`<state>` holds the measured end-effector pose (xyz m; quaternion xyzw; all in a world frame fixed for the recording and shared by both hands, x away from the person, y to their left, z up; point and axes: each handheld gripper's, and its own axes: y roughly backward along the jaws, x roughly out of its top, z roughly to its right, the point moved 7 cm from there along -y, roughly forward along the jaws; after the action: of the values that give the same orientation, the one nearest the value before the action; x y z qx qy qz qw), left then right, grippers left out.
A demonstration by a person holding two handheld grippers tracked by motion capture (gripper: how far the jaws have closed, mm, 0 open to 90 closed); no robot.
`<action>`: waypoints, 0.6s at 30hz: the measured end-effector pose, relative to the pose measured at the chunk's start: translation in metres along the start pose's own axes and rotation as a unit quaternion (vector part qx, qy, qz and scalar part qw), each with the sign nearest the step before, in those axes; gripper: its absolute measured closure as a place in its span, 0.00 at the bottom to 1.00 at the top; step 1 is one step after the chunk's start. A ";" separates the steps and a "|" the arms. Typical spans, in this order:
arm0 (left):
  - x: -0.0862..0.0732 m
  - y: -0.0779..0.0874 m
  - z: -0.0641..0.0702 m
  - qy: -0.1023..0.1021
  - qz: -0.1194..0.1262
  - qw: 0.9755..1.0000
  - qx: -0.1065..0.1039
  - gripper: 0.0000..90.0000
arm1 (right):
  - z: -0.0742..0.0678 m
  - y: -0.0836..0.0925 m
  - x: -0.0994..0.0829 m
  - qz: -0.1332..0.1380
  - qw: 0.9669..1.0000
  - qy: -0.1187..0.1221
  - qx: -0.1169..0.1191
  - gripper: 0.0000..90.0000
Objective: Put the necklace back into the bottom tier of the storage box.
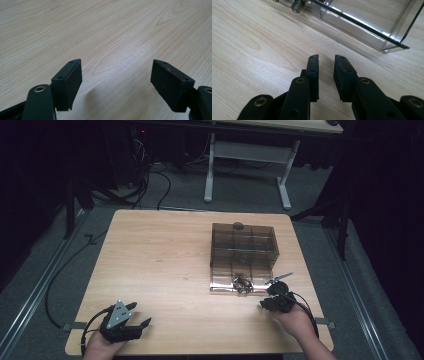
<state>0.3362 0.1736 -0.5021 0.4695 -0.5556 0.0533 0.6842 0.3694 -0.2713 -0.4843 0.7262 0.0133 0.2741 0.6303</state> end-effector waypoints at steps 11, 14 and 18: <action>0.000 0.000 0.000 0.000 0.000 1.000 0.002 0.28 | 0.001 -0.002 -0.013 0.075 0.997 -0.019 0.002 0.79; 0.000 0.000 0.000 0.000 0.000 1.000 0.003 0.28 | 0.001 -0.002 -0.017 0.102 0.995 -0.021 -0.001 0.77; 0.000 0.000 0.000 0.000 0.001 1.000 0.003 0.28 | 0.000 -0.003 -0.021 0.143 0.990 -0.018 -0.004 0.70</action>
<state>0.3362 0.1738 -0.5019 0.4715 -0.5557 0.0555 0.6825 0.3520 -0.2781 -0.4949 0.7231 -0.1031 0.3488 0.5872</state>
